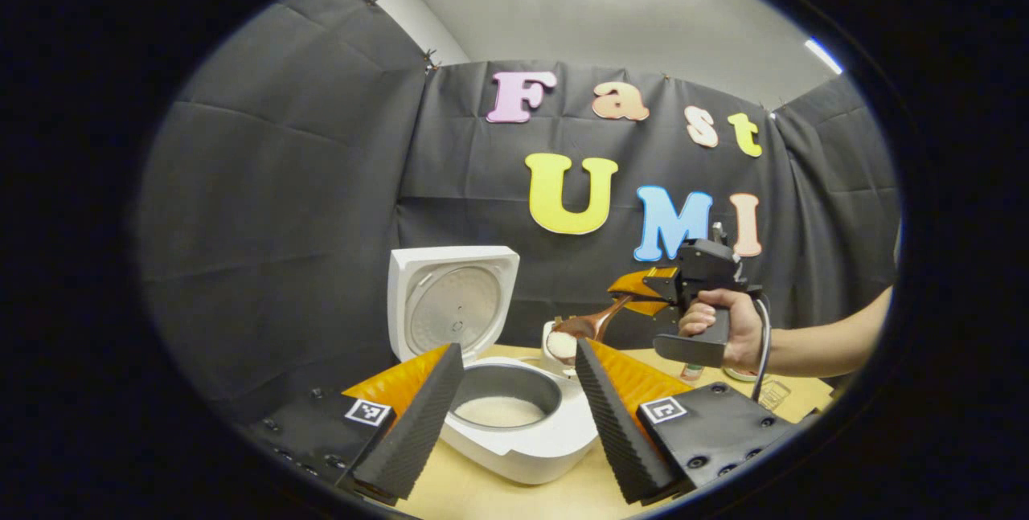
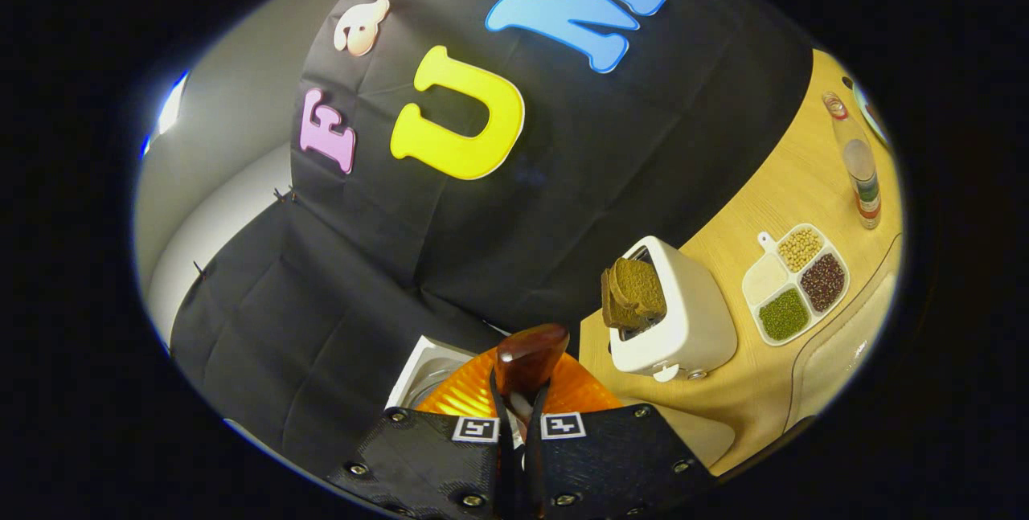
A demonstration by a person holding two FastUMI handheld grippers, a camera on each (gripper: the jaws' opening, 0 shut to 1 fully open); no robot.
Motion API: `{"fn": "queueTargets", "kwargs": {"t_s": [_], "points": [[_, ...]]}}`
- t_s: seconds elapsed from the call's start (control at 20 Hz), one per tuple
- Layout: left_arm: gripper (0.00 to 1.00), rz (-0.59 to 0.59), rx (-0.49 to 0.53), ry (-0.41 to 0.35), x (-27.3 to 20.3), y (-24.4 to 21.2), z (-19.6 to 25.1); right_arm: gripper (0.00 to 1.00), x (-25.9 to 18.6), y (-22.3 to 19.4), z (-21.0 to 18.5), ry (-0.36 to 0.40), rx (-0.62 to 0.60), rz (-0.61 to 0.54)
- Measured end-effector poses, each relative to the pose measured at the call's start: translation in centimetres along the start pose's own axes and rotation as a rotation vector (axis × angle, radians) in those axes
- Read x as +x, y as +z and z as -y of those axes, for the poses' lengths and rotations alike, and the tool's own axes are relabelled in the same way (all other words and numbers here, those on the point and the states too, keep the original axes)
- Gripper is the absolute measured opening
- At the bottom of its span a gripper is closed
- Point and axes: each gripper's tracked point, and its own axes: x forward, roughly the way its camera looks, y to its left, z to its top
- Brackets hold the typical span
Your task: Close the left gripper, press the button to open the rice cooker; take a wooden spoon from the chopstick holder with the right hand, scoop a spoonful of rice and pour it into the rice cooker, then put the wooden spoon back into the chopstick holder.
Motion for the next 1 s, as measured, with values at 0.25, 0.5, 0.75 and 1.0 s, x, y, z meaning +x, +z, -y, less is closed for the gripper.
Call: {"fn": "queueTargets", "kwargs": {"t_s": [0.25, 0.5, 0.75, 1.0], "points": [[0.96, 0.004, -0.001, 0.020, -0.2, -0.5, -0.6, 0.05, 2.6, -2.8, -1.9, 0.003, -0.158, -0.058], [0.96, -0.002, -0.002, 0.043, -0.4, -0.6, -0.8, 0.05, 4.5, -5.5, -3.0, 0.002, -0.320, -0.099], [0.96, -0.003, -0.018, 0.072, -1.0, -0.7, -1.9, 0.05, 5.5, -7.3, -4.0, 0.007, -0.477, -0.126], [0.97, -0.008, -0.014, 0.079, -1.1, -1.2, -1.7, 0.05, 5.7, -8.9, -6.8, 0.064, -0.718, -0.147]]}}
